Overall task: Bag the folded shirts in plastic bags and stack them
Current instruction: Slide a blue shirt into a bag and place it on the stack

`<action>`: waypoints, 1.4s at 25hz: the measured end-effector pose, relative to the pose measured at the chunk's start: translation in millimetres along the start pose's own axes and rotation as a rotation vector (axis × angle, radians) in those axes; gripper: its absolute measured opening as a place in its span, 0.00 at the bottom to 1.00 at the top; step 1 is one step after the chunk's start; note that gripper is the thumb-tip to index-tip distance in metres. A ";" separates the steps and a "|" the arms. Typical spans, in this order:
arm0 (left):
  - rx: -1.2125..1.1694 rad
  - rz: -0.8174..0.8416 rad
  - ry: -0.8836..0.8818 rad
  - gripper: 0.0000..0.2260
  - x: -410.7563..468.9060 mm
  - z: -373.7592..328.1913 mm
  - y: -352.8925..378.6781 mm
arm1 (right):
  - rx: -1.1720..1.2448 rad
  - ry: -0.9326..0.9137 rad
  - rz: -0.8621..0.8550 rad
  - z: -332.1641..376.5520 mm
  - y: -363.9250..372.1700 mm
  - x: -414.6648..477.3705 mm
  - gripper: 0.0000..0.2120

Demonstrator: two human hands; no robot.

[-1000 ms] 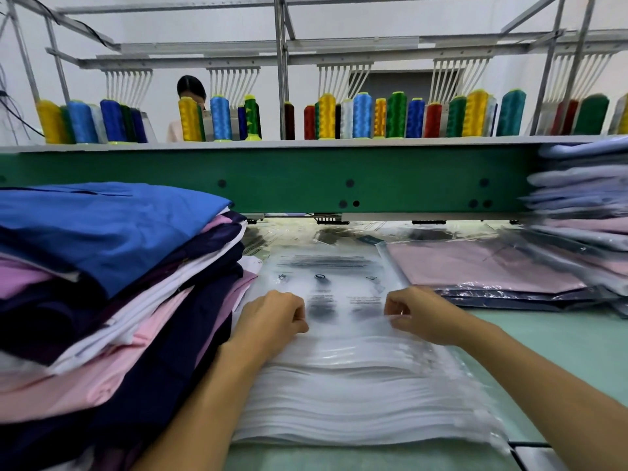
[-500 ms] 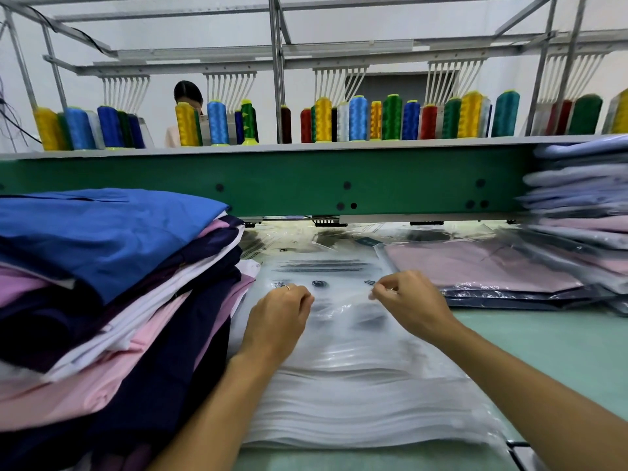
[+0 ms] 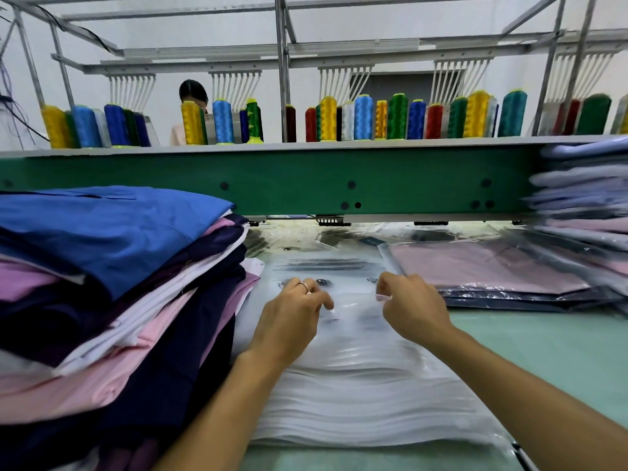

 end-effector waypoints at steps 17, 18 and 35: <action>0.117 -0.179 -0.052 0.29 -1.0 9.8 -16.3 | -0.138 -0.326 0.068 6.4 0.4 2.8 0.27; 0.148 -0.135 -0.071 0.32 -1.2 12.9 -13.2 | -0.152 -0.304 0.060 4.3 1.3 4.1 0.29; 0.311 0.027 -0.233 0.33 -7.5 27.5 -9.9 | 0.130 -0.219 -0.249 1.0 -25.4 5.3 0.33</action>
Point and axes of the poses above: each hand's wrist, its own x-axis towards the middle knuckle, its own y-axis out of the palm, z = x × y, the point moved 6 cm from there along x, towards the middle knuckle, and after that the axes turned 12 degrees about y, right-handed, at the moved point
